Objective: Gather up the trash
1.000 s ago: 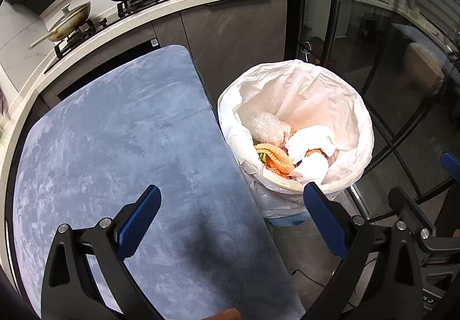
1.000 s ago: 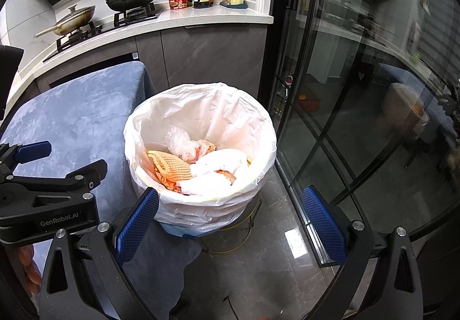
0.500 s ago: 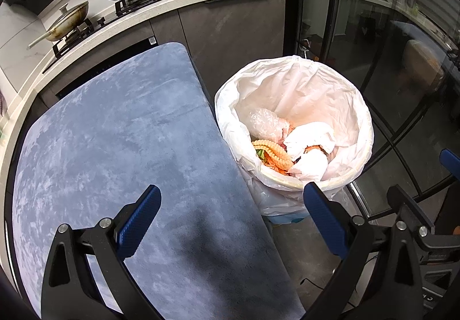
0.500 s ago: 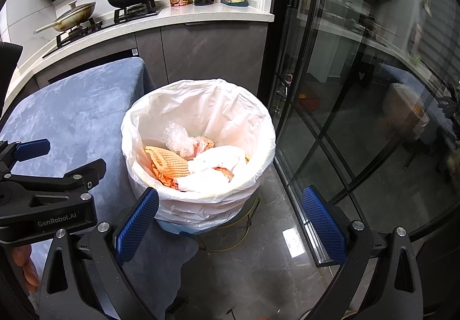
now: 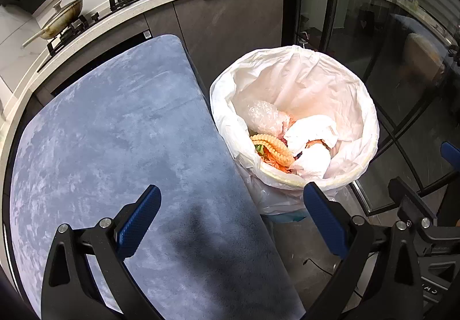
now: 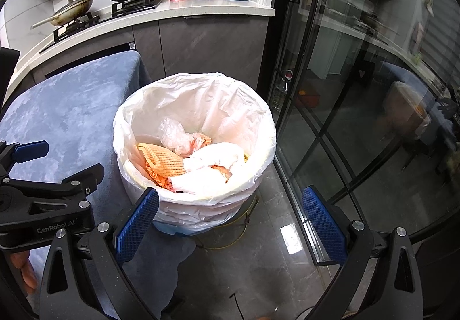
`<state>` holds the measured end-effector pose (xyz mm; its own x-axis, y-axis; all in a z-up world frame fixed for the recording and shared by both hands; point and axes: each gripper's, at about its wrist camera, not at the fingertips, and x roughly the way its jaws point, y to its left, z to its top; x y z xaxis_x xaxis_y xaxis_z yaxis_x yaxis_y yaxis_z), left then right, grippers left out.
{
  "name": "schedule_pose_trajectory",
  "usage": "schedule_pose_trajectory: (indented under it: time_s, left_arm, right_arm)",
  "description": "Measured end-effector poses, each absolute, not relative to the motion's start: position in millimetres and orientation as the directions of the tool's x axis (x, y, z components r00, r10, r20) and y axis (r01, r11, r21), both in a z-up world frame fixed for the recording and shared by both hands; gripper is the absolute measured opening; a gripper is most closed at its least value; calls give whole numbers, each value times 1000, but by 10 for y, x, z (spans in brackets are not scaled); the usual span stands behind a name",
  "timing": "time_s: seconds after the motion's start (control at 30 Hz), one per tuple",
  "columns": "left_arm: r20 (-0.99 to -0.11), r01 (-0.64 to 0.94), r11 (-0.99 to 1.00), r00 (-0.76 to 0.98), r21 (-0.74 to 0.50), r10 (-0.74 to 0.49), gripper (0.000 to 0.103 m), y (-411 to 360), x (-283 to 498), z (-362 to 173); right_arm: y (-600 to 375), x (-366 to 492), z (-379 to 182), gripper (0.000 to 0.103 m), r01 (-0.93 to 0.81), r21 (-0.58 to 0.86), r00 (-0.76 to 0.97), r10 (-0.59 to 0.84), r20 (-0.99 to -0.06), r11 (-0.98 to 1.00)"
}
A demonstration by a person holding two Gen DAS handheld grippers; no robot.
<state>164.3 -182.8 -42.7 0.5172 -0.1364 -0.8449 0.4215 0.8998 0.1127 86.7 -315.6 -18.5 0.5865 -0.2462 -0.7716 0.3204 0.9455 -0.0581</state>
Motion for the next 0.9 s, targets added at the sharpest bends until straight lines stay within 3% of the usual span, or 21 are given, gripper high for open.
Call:
schedule_pose_trajectory:
  time_s: [0.9]
  left_arm:
    - [-856,405,907,504,113,-118,95,-1793,1750,-529]
  right_arm:
    - [-3270,944,-246,96,326,-61,576,-250,-778,943]
